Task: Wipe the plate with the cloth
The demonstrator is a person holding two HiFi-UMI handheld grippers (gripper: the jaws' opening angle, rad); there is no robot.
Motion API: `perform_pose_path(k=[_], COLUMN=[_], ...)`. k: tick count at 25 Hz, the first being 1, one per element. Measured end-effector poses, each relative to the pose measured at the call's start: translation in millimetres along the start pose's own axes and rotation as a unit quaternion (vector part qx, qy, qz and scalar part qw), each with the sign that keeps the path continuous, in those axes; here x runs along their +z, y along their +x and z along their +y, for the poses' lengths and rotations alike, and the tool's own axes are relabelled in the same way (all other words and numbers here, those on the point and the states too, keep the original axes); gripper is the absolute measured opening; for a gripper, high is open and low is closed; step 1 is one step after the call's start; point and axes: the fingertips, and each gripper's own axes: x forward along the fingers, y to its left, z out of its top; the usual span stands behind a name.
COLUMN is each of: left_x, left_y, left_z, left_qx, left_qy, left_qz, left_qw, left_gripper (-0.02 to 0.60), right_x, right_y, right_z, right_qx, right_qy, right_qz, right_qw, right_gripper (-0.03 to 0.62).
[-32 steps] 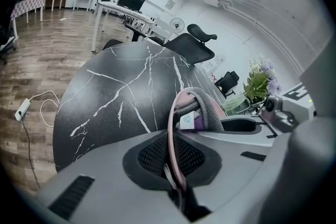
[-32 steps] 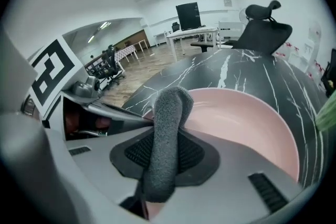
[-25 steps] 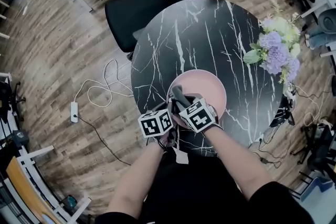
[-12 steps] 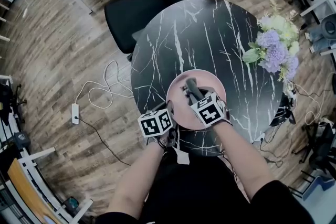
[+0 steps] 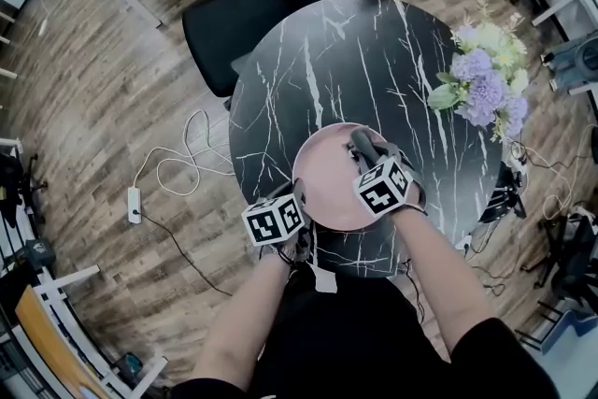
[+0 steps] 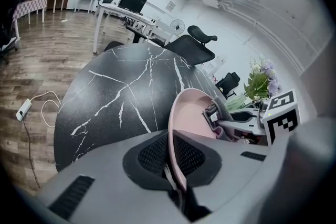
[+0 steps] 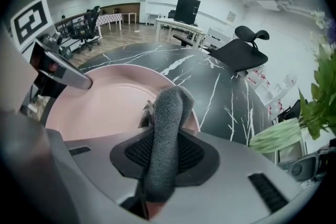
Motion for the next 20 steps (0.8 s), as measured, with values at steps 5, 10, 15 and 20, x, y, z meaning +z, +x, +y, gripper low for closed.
perform_pose_path(k=[5,10,15,20], left_x=[0,-1,1,-1], left_y=[1,0,1,-1], left_z=[-1,-2,-2,0], left_qx=[0.000,-0.001,0.000,0.003], left_qy=[0.002,0.004,0.005,-0.001], left_qz=[-0.004,-0.003,-0.008,-0.004], left_qw=[1.0000,1.0000,1.0000,1.0000], left_gripper=[0.029,0.029,0.029,0.029], right_x=[-4,-6,-7,-7], right_y=[-1,-4,-10,-18], right_z=[-6,-13,-20,-24], right_qx=[-0.034,-0.058,-0.077,-0.094], right_qy=[-0.063,-0.081,-0.077,-0.064], right_qz=[0.006,-0.005,-0.019,-0.030], right_qw=[0.997,0.995,0.994,0.993], right_gripper=[0.107,0.107,0.109,0.109])
